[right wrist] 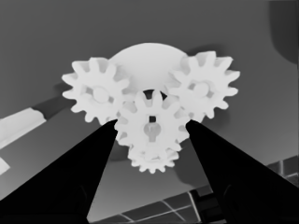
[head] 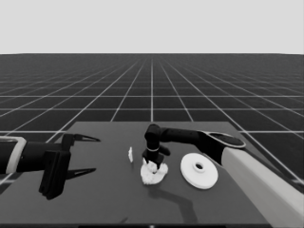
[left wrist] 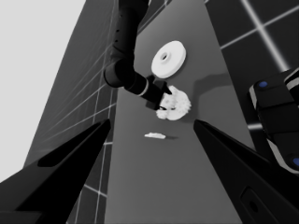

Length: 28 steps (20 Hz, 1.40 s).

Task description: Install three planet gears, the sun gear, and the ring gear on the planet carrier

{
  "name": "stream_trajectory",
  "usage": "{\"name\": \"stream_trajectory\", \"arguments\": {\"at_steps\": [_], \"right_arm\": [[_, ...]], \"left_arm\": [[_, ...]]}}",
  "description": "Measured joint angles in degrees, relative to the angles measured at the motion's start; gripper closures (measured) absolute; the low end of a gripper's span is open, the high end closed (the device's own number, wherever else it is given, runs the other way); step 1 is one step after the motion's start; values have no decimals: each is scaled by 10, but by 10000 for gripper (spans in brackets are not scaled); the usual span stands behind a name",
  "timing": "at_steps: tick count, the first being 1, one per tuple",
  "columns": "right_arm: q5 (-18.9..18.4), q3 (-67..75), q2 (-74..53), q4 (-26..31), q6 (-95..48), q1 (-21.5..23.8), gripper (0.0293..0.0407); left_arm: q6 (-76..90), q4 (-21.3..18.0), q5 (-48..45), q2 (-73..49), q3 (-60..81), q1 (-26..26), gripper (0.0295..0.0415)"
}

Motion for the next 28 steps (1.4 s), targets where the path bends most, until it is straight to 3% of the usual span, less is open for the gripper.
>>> {"name": "stream_trajectory", "arguments": {"at_steps": [28], "right_arm": [[0, 0, 0, 0, 168, 0, 391]], "left_arm": [[0, 0, 0, 0, 0, 0, 326]]}}
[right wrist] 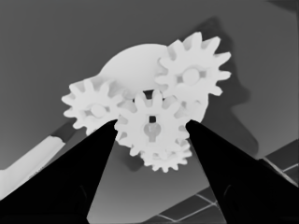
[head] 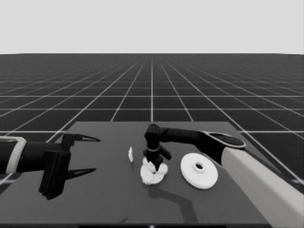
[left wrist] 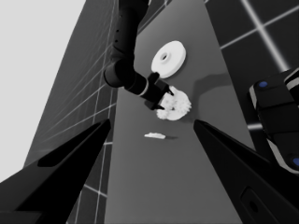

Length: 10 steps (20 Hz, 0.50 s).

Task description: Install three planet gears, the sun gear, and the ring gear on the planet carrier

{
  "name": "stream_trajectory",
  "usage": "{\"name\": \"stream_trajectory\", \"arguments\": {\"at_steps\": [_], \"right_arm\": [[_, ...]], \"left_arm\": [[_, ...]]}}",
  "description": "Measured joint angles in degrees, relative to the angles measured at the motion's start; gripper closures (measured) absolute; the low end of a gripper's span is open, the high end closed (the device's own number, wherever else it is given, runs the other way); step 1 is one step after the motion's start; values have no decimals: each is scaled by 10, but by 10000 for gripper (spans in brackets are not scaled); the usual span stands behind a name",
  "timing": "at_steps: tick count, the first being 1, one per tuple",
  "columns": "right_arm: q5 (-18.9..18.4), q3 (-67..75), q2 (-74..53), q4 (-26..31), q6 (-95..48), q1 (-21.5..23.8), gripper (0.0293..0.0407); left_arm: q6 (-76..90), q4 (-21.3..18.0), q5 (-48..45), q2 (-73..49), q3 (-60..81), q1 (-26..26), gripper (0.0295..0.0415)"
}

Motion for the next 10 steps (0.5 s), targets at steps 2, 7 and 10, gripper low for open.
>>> {"name": "stream_trajectory", "arguments": {"at_steps": [2, 7, 10], "right_arm": [[0, 0, 0, 0, 12, 0, 391], [0, 0, 0, 0, 42, -1, 391], [0, 0, 0, 0, 60, -1, 391]], "left_arm": [[0, 0, 0, 0, 0, 0, 326], [0, 0, 0, 0, 0, 0, 326], [0, 0, 0, 0, 0, 0, 326]]}}
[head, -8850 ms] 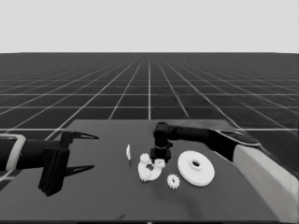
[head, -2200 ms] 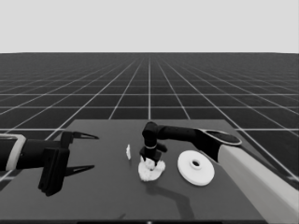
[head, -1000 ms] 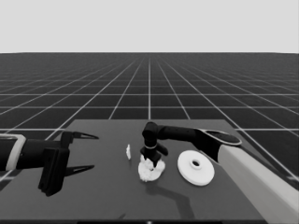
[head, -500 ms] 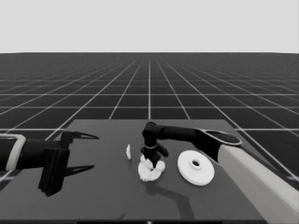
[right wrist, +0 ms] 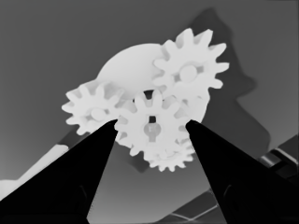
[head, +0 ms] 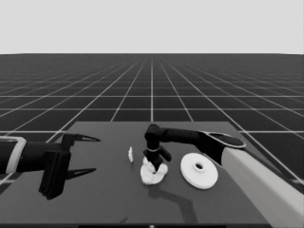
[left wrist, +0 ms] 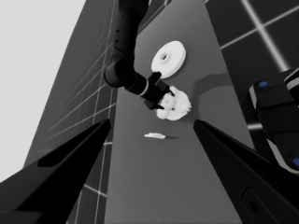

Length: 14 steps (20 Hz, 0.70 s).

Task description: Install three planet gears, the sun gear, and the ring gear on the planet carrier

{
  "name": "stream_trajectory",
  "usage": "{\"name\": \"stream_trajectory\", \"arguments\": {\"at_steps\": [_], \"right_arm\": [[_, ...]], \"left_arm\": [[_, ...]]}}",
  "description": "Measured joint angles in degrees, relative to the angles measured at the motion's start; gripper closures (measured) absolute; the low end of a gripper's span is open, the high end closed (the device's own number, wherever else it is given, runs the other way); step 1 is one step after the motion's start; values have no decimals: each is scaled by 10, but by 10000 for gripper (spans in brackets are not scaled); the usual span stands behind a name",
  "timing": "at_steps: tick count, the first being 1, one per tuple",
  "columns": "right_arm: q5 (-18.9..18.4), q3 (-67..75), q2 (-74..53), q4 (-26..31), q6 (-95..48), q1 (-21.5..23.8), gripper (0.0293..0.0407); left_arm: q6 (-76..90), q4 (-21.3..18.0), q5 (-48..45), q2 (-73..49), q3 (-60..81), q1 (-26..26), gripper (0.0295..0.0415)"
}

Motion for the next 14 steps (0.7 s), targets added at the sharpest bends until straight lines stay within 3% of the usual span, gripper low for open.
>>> {"name": "stream_trajectory", "arguments": {"at_steps": [9, 11, 12, 14], "right_arm": [[0, 0, 0, 0, 54, 0, 391], [0, 0, 0, 0, 60, 0, 331], [0, 0, 0, 0, 61, 0, 320], [0, 0, 0, 0, 62, 0, 316]], "left_arm": [[0, 0, 0, 0, 0, 0, 326], [0, 0, 0, 0, 0, 0, 326], [0, 0, 0, 0, 0, 0, 326], [0, 0, 0, 0, 0, 0, 326]]}}
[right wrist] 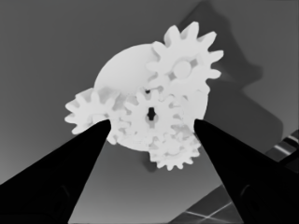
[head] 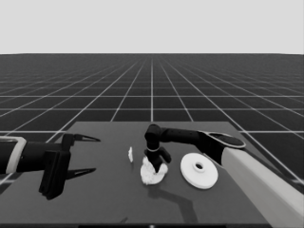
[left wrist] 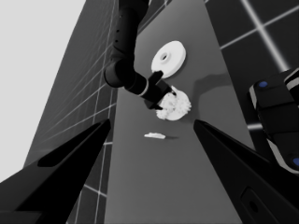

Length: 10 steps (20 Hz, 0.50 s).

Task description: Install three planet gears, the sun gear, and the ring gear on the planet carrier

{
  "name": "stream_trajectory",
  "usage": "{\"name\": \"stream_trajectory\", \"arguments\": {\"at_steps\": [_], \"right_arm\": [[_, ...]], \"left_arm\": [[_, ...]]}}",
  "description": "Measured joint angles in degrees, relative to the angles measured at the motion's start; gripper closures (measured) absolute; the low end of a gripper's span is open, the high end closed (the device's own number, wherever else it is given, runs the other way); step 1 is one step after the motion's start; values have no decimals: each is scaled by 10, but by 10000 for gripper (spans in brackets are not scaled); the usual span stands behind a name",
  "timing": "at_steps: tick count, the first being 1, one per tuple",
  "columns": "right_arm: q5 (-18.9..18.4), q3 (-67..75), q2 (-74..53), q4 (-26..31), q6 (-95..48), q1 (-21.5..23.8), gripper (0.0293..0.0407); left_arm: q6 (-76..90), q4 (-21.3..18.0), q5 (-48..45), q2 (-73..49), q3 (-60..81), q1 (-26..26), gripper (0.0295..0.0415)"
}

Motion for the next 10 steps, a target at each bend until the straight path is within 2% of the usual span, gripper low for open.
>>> {"name": "stream_trajectory", "arguments": {"at_steps": [5, 6, 7, 8, 10], "right_arm": [[0, 0, 0, 0, 0, 0, 315], [-35, 62, -17, 65, -204, 57, 307], [-47, 77, -19, 111, -339, 118, 309], [-49, 75, -18, 139, -427, 153, 312], [-49, 65, -15, 167, -515, 184, 315]], "left_arm": [[0, 0, 0, 0, 0, 0, 326], [0, 0, 0, 0, 0, 0, 326], [0, 0, 0, 0, 0, 0, 326], [0, 0, 0, 0, 0, 0, 326], [0, 0, 0, 0, 0, 0, 326]]}}
